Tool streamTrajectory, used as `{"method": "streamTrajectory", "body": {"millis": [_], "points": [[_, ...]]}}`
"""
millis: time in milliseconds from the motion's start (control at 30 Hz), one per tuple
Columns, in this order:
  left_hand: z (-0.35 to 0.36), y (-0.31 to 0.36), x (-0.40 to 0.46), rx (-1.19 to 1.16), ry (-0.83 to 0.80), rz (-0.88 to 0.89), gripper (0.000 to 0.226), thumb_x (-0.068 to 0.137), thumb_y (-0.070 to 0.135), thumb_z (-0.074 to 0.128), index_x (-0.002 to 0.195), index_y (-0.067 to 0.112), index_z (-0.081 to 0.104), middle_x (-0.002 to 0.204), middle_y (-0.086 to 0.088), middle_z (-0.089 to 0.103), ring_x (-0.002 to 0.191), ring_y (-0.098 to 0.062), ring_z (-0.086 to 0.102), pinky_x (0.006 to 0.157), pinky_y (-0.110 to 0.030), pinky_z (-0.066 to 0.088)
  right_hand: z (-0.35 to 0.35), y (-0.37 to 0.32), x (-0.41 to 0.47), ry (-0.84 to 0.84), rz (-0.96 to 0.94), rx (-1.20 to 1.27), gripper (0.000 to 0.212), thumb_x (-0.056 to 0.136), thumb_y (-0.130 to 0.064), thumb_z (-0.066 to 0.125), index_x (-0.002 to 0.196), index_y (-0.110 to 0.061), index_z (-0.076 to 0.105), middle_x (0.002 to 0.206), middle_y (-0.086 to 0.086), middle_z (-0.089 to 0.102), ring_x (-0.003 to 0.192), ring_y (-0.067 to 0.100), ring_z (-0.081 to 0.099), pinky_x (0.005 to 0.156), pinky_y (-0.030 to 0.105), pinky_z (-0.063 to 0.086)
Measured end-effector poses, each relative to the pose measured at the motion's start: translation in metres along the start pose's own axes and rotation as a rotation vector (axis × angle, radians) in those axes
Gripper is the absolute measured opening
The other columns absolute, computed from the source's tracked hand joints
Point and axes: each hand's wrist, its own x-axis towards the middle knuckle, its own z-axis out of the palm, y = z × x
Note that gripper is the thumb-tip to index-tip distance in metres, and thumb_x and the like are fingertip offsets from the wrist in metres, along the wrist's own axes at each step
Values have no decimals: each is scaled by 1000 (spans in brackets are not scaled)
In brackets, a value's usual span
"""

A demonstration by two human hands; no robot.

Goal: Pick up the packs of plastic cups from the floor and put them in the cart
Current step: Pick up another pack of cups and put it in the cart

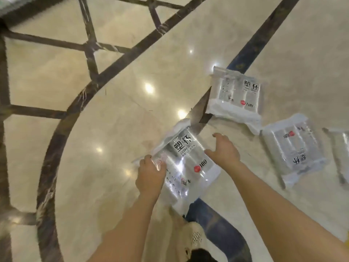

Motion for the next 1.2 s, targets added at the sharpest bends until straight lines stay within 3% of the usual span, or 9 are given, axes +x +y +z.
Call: {"method": "streamTrajectory", "body": {"millis": [167,267,400,600,733,900,1033,1100,1200], "points": [[90,-55,56,-55,-41,-337,70,85,46,57,133,-2,39,139,-21,34,129,-37,33,102,-43,36,85,34,98,-110,26,-20,81,83,-50,61,145,-13,25,143,13,38,130,32,42,102,44,38],[114,-71,64,-217,-109,-396,71,89,48,50,133,-6,35,136,-25,39,124,-39,43,100,-37,37,109,51,123,-227,57,87,91,80,-55,62,144,-4,22,144,16,40,130,32,42,103,39,37],[111,-60,56,-342,-107,-380,78,86,42,59,135,-6,24,136,-22,43,123,-37,46,96,-35,39,101,62,117,-267,90,240,91,78,-52,66,141,0,27,141,16,44,126,32,47,100,36,41],[20,16,32,-367,3,-100,84,79,32,71,139,-1,23,139,-11,36,129,-34,43,100,-34,36,2,49,53,-106,112,496,80,69,-57,72,130,-10,48,127,8,58,114,26,57,98,39,47],[-76,100,-18,-383,9,62,86,76,32,74,139,5,23,144,-13,40,126,-35,47,95,-34,39,-112,32,-40,88,123,727,73,80,-39,70,136,-5,38,134,7,47,129,27,44,101,35,38],[-196,212,-125,-345,-26,377,86,72,32,76,140,8,28,144,-14,44,127,-33,47,101,-41,39,-247,31,-190,344,200,882,75,83,-39,67,138,-3,31,139,13,42,127,28,45,90,27,35],[-286,290,-249,-330,-148,650,78,74,27,76,138,13,34,137,-9,52,122,-30,51,92,-37,40,-336,34,-343,529,311,1018,75,80,-43,68,135,-5,36,137,10,44,125,29,48,101,36,40],[-323,315,-311,-323,-223,768,75,74,24,76,137,13,35,135,-9,52,122,-28,52,89,-35,39,-364,36,-421,607,363,1058,81,74,-51,71,134,-7,40,135,9,48,122,27,51,99,34,42],[-361,339,-399,-286,-363,899,79,73,24,77,138,13,33,138,-9,48,123,-29,50,98,-37,39,-370,54,-523,766,464,1112,113,40,-79,71,127,-12,48,122,5,61,114,25,59,98,39,48]]}}
